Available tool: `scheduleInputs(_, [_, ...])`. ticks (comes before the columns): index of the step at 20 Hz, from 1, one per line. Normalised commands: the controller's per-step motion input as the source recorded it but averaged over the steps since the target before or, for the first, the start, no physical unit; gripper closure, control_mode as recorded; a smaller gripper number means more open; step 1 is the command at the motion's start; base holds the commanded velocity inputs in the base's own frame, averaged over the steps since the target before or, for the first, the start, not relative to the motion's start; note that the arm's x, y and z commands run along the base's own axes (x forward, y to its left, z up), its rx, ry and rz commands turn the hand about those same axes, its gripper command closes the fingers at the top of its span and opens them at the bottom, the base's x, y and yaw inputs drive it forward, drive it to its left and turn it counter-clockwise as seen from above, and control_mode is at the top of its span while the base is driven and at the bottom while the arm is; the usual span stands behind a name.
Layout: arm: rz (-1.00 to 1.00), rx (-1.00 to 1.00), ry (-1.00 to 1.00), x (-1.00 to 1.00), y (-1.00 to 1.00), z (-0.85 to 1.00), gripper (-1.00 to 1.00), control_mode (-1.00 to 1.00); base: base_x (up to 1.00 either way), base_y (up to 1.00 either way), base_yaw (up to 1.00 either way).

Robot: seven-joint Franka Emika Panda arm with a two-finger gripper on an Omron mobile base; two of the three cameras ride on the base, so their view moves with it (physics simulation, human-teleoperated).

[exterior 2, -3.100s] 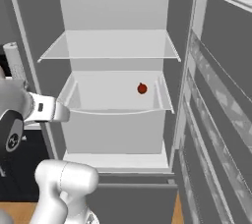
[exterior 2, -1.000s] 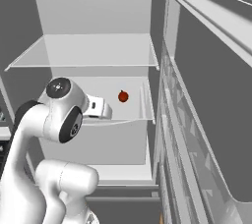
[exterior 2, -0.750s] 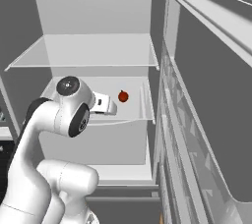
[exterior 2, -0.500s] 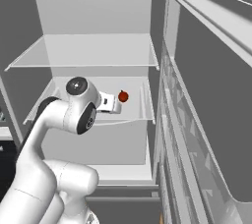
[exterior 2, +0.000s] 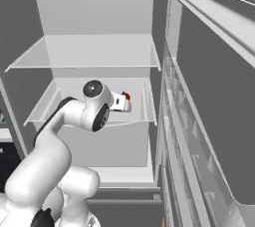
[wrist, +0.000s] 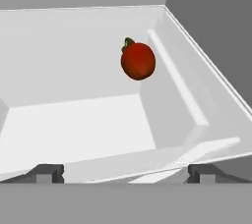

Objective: Place one tomato and one fish in each tupperware on the nearby counter, to pack two identical lunches.

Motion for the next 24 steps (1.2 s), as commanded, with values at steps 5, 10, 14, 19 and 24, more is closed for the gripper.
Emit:
scheduleInputs(5, [0.00,0.00,0.00,0.61,-0.10,-0.11,-1.00,-1.00,0.00,0.00,0.00])
scheduleInputs(10, [0.00,0.00,0.00,0.60,0.00,-0.14,-1.00,-1.00,0.00,0.00,0.00])
scheduleInputs(14, [0.00,0.00,0.00,0.45,-0.10,-0.27,-1.00,-1.00,0.00,0.00,0.00])
scheduleInputs(19, [0.00,0.00,0.00,0.47,-0.16,-0.20,-1.00,-1.00,0.00,0.00,0.00])
scheduleInputs(24, [0.00,0.00,0.00,0.52,-0.01,-0.10,-1.00,-1.00,0.00,0.00,0.00])
